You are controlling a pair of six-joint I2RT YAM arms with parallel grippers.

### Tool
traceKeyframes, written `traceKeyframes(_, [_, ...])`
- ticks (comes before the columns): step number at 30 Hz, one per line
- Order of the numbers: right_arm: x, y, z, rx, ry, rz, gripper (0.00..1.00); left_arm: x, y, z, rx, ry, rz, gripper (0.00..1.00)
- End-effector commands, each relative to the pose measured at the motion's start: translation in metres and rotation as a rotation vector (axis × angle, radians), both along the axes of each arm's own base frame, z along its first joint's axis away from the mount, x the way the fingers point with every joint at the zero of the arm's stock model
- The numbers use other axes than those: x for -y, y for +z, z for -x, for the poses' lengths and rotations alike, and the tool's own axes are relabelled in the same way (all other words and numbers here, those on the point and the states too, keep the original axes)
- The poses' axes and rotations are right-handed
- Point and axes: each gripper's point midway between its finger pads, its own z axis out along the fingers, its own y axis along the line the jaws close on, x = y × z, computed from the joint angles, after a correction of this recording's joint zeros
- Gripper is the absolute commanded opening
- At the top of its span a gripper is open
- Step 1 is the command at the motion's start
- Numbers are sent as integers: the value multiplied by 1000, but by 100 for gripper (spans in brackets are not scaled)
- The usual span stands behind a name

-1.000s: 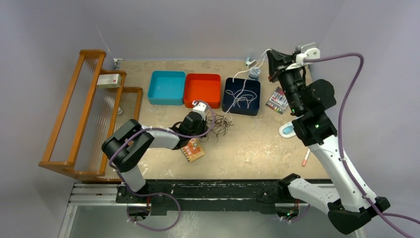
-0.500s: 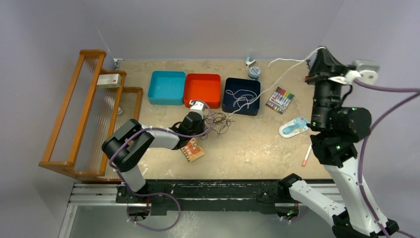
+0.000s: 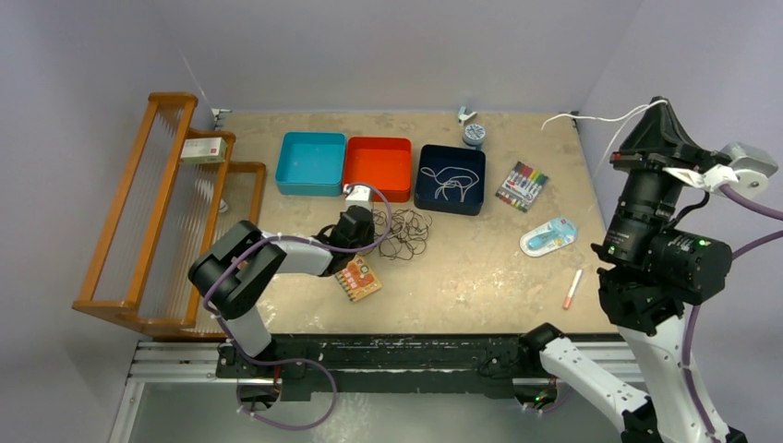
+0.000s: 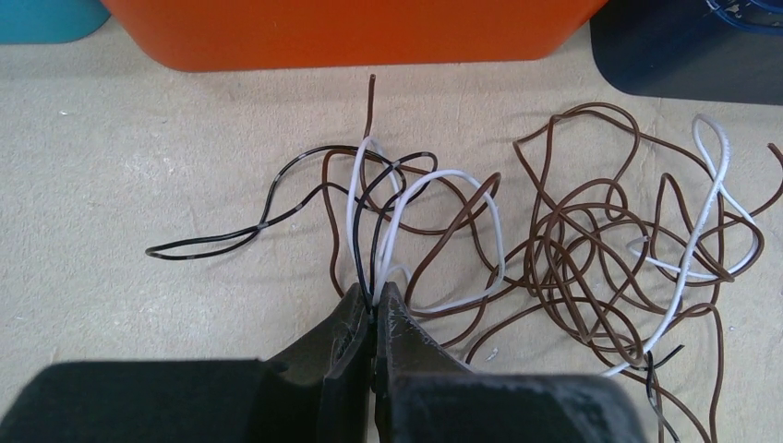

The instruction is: Untangle the cables

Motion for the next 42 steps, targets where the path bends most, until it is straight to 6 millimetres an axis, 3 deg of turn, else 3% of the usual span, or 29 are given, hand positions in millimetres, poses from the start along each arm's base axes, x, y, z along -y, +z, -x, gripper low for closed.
traceKeyframes(1, [-10, 7, -10, -1, 21, 27, 0, -17, -28, 20, -99, -22, -78, 0])
traceKeyframes(10, [-55, -18, -71, -159, 107, 128, 0, 11, -7, 35, -84, -220, -42, 0])
traceKeyframes(16, [-77, -30, -112, -238, 121, 157, 0, 30, 4, 60, -70, -308, -48, 0])
traceKeyframes(28, [-122, -45, -197, -306, 242, 213, 0, 36, 4, 89, -83, -364, -14, 0])
traceKeyframes(36, [-116, -97, -249, -422, 295, 193, 0, 30, 4, 87, -74, -340, -32, 0])
traceKeyframes(42, [-115, -143, -271, -523, 304, 199, 0, 29, 0, 86, -80, -333, -43, 0])
